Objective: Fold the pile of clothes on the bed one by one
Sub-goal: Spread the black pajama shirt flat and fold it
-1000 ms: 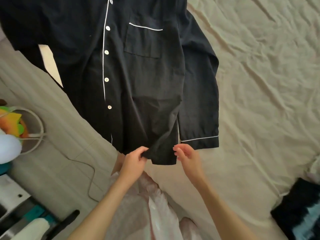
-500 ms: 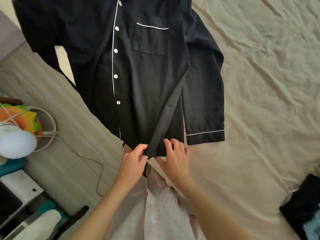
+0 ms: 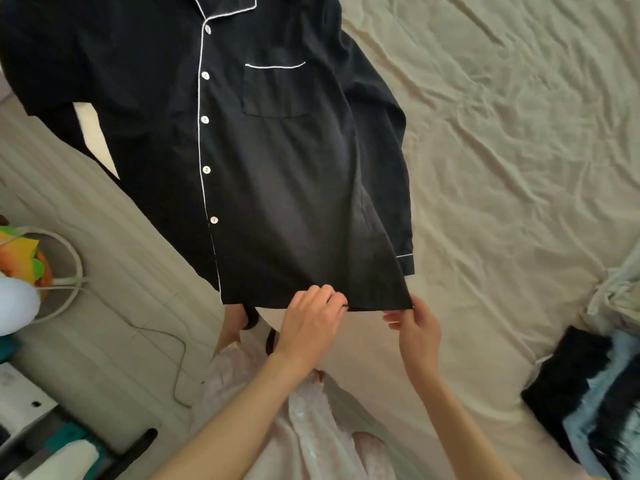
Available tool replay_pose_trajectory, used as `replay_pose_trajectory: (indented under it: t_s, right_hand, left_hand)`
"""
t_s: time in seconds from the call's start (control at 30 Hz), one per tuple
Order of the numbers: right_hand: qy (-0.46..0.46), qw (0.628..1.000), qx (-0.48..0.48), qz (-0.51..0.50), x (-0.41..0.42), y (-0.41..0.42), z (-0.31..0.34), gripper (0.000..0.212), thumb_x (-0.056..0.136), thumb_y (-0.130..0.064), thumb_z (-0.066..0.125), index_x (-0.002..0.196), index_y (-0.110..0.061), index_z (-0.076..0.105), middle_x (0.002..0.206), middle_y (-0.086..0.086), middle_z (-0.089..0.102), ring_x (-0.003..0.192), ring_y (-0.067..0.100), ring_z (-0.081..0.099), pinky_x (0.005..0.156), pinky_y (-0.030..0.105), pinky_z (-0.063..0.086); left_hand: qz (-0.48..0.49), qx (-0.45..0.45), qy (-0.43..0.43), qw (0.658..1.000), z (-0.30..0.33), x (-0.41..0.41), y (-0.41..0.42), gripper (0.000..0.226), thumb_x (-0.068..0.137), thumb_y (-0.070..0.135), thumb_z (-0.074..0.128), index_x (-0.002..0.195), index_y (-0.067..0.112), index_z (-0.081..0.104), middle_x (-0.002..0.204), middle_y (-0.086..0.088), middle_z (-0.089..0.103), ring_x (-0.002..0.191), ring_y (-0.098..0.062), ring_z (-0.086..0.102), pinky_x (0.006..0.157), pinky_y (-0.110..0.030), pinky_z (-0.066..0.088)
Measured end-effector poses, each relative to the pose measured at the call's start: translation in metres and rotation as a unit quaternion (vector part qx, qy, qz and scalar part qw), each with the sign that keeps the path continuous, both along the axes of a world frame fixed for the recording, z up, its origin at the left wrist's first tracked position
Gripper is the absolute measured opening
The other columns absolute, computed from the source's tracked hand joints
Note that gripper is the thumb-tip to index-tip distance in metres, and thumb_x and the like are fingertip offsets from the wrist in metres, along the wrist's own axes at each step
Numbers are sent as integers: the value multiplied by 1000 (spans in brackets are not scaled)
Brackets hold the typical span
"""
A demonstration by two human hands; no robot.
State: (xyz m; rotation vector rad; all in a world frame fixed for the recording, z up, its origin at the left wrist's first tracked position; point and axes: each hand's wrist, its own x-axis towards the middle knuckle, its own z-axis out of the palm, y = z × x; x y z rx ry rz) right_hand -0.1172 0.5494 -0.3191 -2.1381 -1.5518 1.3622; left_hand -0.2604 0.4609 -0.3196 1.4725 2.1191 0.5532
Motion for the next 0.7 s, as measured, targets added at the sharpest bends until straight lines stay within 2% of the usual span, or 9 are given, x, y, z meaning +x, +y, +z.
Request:
replay_pose_trajectory:
  t_s: [0.1,0.17,0.23,0.3,0.4,0.47,0.57,0.63,0.7]
  right_hand:
    - [113,959,-198,-165,5,14,-7,28,96,-4,41,110,-13,63,94,6,69,83,20,65,67,29,50]
    - [125,937,-261,-196,8,18,-12,25,97,-7,39,110,-13,60,100,8,68,89,22,64,71,32,51]
    - [47,964,-207,-163,13,18,-18,25,97,-9,40,116,-14,56,111,12,63,96,24,60,81,35,50]
    - [-74,995,-44,-51,12,18,-19,26,95,-13,46,121,-13,54,117,12,57,97,21,56,84,32,46]
    - [-104,966,144,189,0,17,-16,28,90,-22,61,115,-11,59,111,7,56,96,20,54,83,33,45]
    - [-146,939,129,284,-11,16,-19,35,88,-38,63,114,-14,63,110,3,57,102,21,52,89,36,41]
    - [-220,940,6,261,-27,23,-23,44,87,-58,52,110,-24,67,116,-4,53,115,18,43,95,37,30]
    - [-232,938,-24,255,-33,26,-26,32,90,-48,56,102,-23,71,116,-2,53,116,20,42,97,37,31]
    - [-177,961,-43,206,-35,31,-24,20,92,-30,56,91,-17,72,107,2,60,108,23,50,93,37,41]
  left_hand:
    - [-28,-20,8,999,-5,7,17,7,80,14,74,81,13,68,74,-1,62,66,-18,60,54,-28,51]
    - [-43,-31,11,999,-9,9,20,12,74,11,78,81,14,68,73,-1,62,64,-16,59,52,-25,49]
    - [-49,-46,2,998,-11,11,18,11,76,11,76,84,14,69,76,-1,63,66,-15,59,52,-23,48]
    - [-42,-57,-6,997,-13,11,14,11,77,10,75,86,13,70,78,-1,63,68,-15,60,51,-22,49]
    - [-31,-46,-9,998,-14,10,9,16,71,7,80,83,11,71,73,-1,64,64,-15,61,46,-24,51]
    - [-28,-32,-8,999,-14,10,8,16,70,8,81,83,11,72,72,-1,64,62,-15,61,45,-25,51]
    - [-36,-18,-1,999,-16,13,8,16,69,9,82,82,11,73,71,-1,64,61,-14,60,46,-24,51]
    - [-39,-14,-2,999,-16,16,9,15,69,8,81,81,12,73,70,-1,63,61,-14,60,48,-25,51]
    - [-42,-3,2,999,-15,20,12,14,70,9,81,81,12,73,70,0,63,61,-14,59,50,-25,50]
